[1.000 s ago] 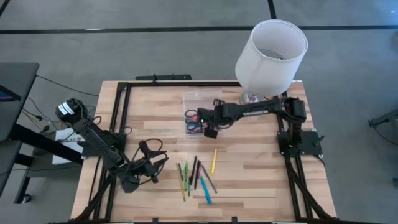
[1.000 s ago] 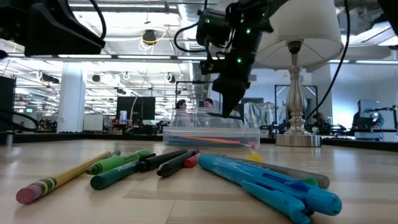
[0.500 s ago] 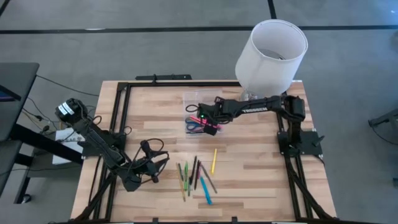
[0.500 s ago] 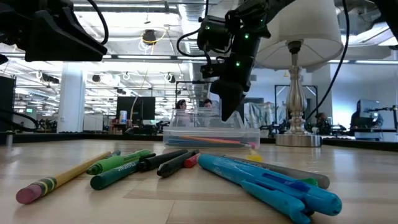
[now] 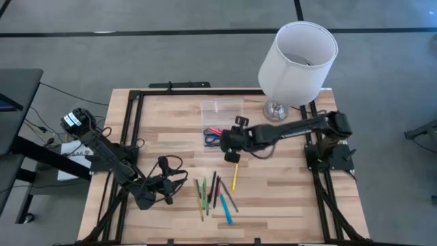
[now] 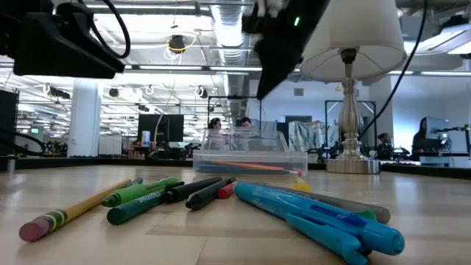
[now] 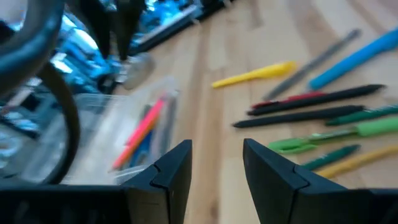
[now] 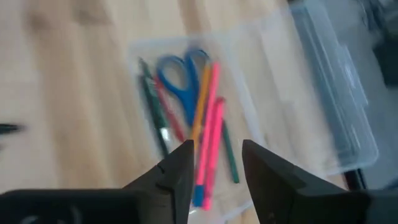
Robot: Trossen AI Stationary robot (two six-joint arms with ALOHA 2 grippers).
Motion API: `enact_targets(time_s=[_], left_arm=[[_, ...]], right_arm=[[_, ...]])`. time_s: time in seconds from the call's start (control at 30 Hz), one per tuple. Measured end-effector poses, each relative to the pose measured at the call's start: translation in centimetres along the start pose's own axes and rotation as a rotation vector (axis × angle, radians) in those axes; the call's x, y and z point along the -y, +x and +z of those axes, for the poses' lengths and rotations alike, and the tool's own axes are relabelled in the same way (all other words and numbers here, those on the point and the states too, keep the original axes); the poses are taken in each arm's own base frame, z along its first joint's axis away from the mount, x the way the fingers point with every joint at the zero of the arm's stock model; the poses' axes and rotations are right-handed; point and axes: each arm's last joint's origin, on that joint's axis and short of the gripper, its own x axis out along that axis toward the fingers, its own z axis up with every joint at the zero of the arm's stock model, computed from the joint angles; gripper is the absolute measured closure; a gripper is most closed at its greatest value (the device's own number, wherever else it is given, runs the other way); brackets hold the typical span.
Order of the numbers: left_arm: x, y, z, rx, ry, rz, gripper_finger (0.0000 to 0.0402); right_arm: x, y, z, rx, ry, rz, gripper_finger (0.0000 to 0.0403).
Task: Pick & place school supplies into a supply box
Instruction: Put the left green crayon into the supply box
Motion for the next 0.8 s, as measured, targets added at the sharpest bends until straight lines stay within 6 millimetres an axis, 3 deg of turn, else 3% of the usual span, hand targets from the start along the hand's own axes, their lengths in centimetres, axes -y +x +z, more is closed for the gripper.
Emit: enact_targets(time_s=[0.17,0.3,0.6,0.8], left_arm=[[0.3,0.4,0.1,-0.011,0.003,-0.174,0.0262],[0.3,0.7,0.1,-0.027,0.013,-0.288,0.0262],[-0.7,2.2,0.7,-0.010,0.059,-0.341,0.0262],[-1.4,2.9,2.0,0.028,0.167,-0.289,0.0262]], right_arm=[[-2.6,-4.0,-0.3,0.093,-0.056,0.068,0.0284],[-4.7,-6.1,-1.4,0.141,-0.099,0.073,0.0284],[-8.3,-9.4,-7.9,0.290,-0.080,0.041,0.0285],[-9.1,-10.7,-12.5,0.404,-0.038,0.068,0.0285]])
